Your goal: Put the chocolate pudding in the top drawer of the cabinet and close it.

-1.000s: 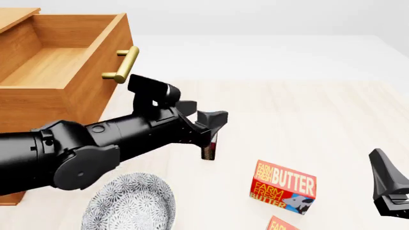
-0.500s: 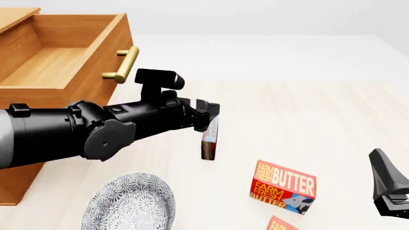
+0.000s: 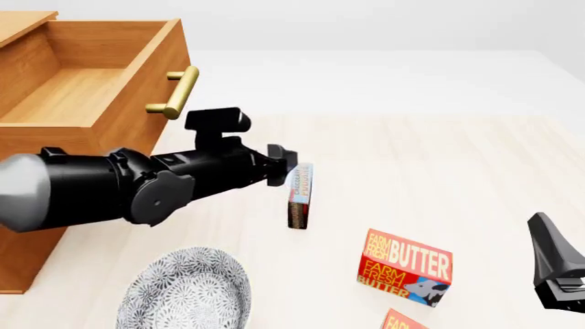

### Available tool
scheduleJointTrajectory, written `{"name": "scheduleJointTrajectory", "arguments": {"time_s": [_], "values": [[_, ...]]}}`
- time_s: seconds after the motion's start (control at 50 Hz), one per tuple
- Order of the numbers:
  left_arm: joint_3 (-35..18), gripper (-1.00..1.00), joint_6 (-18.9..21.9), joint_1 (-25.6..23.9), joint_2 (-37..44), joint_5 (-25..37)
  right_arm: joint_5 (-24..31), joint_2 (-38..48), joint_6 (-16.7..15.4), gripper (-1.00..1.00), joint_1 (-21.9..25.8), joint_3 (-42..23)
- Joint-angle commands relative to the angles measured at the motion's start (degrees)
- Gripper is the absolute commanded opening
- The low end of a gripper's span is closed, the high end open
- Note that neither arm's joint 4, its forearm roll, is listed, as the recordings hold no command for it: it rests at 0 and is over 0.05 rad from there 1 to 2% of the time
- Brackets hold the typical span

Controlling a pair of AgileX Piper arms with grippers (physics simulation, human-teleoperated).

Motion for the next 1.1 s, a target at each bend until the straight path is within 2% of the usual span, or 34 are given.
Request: {"name": "scheduleJointTrajectory", "arguments": {"time_s": [0.02, 0.3, 1.1], "values": [[0.00, 1.00, -1.17, 1.16, 1.52, -0.03, 0.00, 0.00, -0.01, 1.00, -0.01, 0.00], [-1.42, 1.00, -2.42, 0.37, 4.30, 0.40, -0.01, 0.03, 0.01, 1.00, -0.01, 0.00], [-2.25, 1.00, -8.05, -1.67, 11.51, -4.78, 0.00, 0.00, 0.00, 1.00, -0.01, 0.00]]}}
